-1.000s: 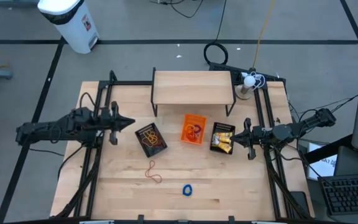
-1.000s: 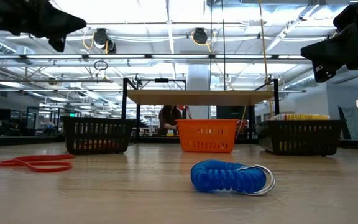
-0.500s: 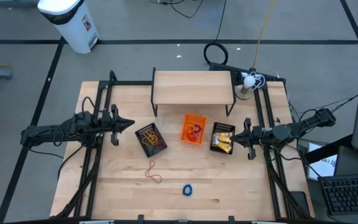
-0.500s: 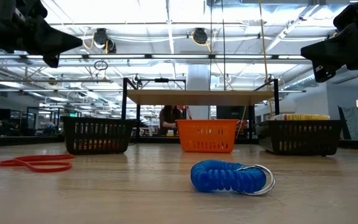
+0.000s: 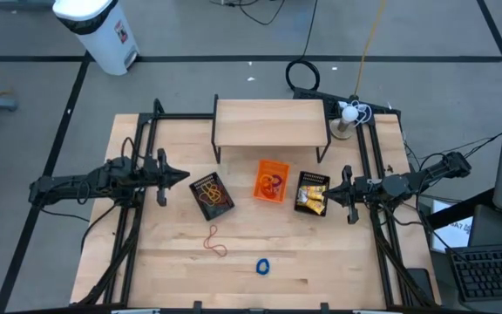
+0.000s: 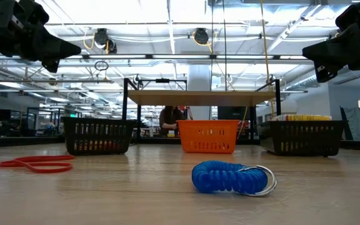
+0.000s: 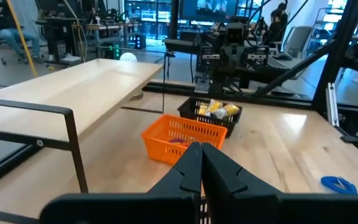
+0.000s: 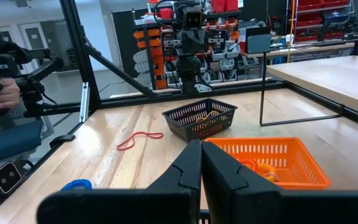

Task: Pick & Place Office Desk Supplies
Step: Put the blue spring keychain into the orange bin

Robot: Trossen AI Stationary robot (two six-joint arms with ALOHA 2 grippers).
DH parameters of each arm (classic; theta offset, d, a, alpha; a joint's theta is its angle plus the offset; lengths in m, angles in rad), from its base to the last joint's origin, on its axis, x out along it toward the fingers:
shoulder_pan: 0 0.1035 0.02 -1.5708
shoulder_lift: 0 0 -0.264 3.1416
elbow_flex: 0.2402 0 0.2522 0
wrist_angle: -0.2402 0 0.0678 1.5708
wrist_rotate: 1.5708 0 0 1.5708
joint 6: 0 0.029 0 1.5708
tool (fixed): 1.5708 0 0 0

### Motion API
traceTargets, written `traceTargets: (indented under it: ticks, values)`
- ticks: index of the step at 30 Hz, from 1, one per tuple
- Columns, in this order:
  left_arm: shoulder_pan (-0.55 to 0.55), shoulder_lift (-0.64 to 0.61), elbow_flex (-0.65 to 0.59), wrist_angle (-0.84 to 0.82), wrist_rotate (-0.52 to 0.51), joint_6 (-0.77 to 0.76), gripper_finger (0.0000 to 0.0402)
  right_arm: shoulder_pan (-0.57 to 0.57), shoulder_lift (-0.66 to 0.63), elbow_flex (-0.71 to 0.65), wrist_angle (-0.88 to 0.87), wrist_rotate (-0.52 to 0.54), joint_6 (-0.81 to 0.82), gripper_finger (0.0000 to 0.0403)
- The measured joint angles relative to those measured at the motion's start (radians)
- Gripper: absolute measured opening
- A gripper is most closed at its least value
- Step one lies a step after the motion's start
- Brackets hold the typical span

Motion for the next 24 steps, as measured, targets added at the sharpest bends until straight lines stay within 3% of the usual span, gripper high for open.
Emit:
traceTargets:
  ticks: [24]
  values:
    - [0.0,0.0,-0.068,-0.043,0.052,0.001,0.0002,0.0,0.0,0.0,-0.016,0.003,0.01,0.0004]
